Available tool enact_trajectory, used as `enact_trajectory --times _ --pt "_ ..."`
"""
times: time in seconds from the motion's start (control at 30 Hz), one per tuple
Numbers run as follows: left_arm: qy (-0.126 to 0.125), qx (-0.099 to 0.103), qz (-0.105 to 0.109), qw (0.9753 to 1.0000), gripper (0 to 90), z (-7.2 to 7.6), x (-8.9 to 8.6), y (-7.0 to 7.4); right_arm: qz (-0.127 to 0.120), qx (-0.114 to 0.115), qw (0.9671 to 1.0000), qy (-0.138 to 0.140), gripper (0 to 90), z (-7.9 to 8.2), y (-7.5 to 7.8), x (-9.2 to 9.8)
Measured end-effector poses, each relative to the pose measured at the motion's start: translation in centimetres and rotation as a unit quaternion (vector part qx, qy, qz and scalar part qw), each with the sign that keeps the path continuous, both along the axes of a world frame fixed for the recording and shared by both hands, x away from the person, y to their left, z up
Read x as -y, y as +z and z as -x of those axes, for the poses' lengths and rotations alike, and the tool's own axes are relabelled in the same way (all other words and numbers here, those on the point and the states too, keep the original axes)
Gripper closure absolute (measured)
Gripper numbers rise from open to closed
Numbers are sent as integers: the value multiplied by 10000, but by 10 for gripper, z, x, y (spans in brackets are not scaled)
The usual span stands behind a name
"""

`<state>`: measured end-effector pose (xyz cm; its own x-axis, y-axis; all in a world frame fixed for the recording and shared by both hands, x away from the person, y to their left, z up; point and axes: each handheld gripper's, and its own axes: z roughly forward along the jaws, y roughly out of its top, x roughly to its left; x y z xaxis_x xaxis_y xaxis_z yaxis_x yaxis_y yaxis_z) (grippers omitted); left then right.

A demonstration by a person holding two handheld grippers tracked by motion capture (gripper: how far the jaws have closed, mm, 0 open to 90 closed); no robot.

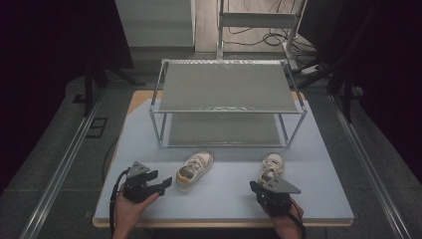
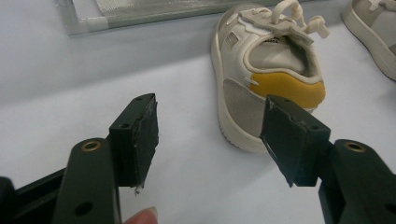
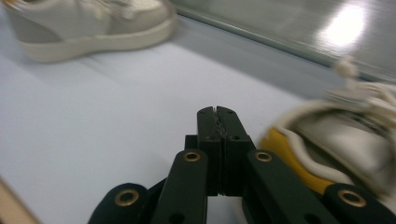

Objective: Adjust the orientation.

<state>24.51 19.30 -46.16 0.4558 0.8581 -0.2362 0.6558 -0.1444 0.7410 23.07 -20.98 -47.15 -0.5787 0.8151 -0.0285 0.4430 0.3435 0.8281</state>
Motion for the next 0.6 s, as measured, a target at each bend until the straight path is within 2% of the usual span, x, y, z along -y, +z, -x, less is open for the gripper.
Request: enact_trajectory --times 0.07,0.1,0.17,0.27,0.33,0.4,0.5,0.53,0.6 --pt "-2 -7 -4 10000 361 0 0 0 16 18 10000 -68 896 0 -1 2" --pt "-1 -15 -3 10000 361 0 0 -1 -182 -45 9998 -71 899 0 0 11" --pt "5 -20 -9 10000 361 0 0 -1 -182 -65 9998 -80 899 1 0 12" --pt "-9 -11 -37 10000 359 1 0 1 -32 -33 9999 -104 899 6 1 16" --pt "-21 -5 -24 10000 358 2 0 2 -107 -56 9999 -88 899 9 1 22" --pt "11 -16 -14 10000 358 2 -2 2 -138 -171 9997 -109 900 12 4 33" --pt "32 -19 -12 10000 358 2 -4 2 -223 -220 9994 -120 899 12 5 41" --pt "41 -13 -5 10000 358 2 -5 2 -308 -320 9989 -116 899 10 6 49" --pt "46 -21 -8 10000 358 2 -6 2 -327 -368 9986 -172 899 9 7 57"
